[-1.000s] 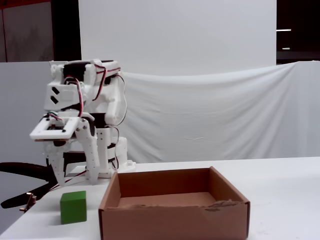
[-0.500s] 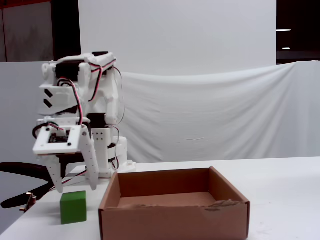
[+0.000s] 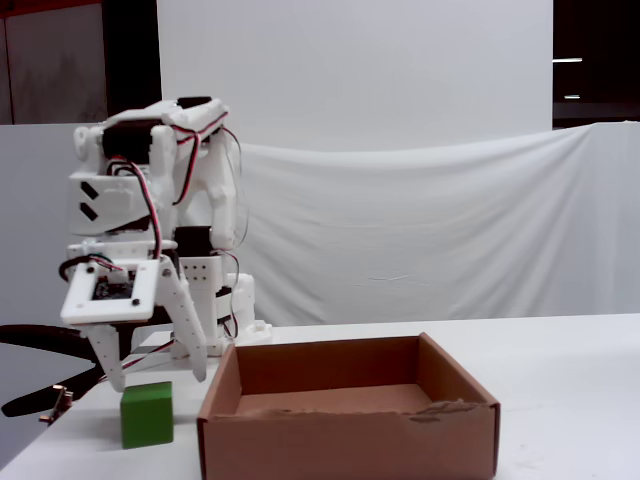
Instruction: Grasp a green cube and put it in a box.
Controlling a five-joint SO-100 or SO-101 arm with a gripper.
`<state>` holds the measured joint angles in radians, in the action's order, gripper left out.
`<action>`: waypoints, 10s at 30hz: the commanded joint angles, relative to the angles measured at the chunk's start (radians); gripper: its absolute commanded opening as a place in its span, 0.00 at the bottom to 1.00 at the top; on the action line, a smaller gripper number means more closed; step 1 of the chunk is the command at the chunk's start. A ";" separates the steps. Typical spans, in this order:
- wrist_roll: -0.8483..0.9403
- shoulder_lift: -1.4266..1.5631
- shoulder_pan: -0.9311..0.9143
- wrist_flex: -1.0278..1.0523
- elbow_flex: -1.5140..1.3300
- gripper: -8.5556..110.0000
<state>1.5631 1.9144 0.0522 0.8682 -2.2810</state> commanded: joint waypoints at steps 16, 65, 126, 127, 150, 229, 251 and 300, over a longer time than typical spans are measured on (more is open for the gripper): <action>0.115 -0.161 -0.006 -0.032 0.196 0.33; 0.114 -0.210 0.011 -0.067 0.186 0.20; 0.084 -0.130 0.520 0.044 0.236 0.20; 0.084 -0.130 0.520 0.038 0.230 0.20; 0.098 -0.149 0.520 -0.054 0.169 0.21; -0.379 1.117 -0.052 0.434 -0.480 0.27; -0.428 1.270 -0.158 0.376 -0.692 0.27; -0.428 1.270 -0.158 0.376 -0.692 0.27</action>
<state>1.1397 3.1769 -0.1043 1.2333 -2.9775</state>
